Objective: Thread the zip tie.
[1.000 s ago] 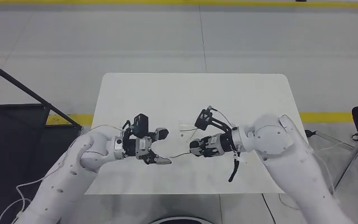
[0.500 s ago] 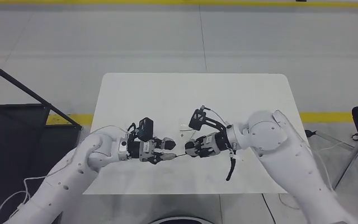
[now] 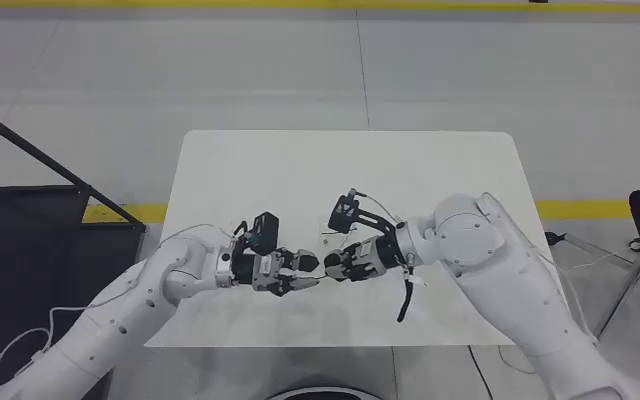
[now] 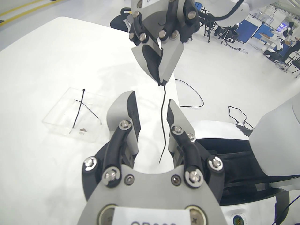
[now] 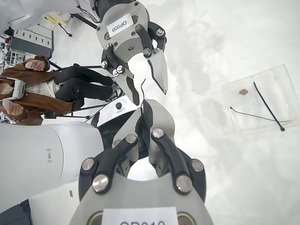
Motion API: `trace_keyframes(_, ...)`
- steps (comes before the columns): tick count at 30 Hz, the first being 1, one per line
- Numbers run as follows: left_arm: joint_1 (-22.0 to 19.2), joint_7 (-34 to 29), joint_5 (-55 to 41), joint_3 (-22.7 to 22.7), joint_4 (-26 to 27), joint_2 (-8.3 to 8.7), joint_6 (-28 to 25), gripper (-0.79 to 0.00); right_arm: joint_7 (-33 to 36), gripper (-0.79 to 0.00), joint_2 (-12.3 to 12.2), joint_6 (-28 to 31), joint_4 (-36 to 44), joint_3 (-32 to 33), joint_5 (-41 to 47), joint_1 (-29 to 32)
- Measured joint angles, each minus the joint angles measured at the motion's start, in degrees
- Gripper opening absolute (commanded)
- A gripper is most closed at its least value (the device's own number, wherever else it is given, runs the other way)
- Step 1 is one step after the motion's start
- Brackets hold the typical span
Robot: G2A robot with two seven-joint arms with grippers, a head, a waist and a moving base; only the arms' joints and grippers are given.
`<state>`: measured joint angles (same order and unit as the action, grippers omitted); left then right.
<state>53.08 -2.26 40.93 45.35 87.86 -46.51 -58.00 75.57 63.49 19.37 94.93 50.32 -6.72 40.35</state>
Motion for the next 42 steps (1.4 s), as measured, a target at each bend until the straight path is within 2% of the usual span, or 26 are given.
trace_keyframes(9,-2.5,3.1,0.7,-3.9,-0.8,1.26,0.0,-0.514,-0.5,-0.785,0.2,-0.2,-0.5,-1.4,0.0,-1.1)
trace_keyframes(14,-3.6,4.6,0.9,-5.6,-1.3,1.76,0.0,-0.785,-0.6,-0.785,0.3,-0.4,-0.8,-1.8,0.1,-1.3)
trace_keyframes(21,-5.0,6.5,1.4,-7.9,-1.9,2.26,0.0,-0.785,-0.7,-0.785,0.3,-0.4,-1.0,-2.3,0.0,-1.6)
trace_keyframes(22,-5.3,6.8,1.5,-8.2,-2.0,2.31,0.0,-0.785,-0.8,-0.736,0.2,-0.4,-1.1,-2.3,0.1,-1.6)
trace_keyframes(24,-5.7,7.3,1.6,-8.8,-2.3,2.39,0.0,-0.785,-1.1,-0.265,0.2,-0.4,-1.2,-2.3,0.1,-1.6)
trace_keyframes(27,-6.1,8.4,1.4,-8.9,-3.2,2.44,0.0,-0.785,-2.0,0.0,0.1,-0.3,-1.2,-1.8,0.0,-1.3)
trace_keyframes(32,-5.9,11.5,-0.1,-7.6,-5.2,2.23,0.0,-0.785,-4.8,0.0,-0.8,1.1,-0.4,1.3,-0.5,1.1)
trace_keyframes(42,-4.7,15.6,-3.5,-5.5,-7.2,1.68,0.0,-0.785,-11.5,0.0,-3.3,7.7,4.5,8.9,-4.0,10.8)
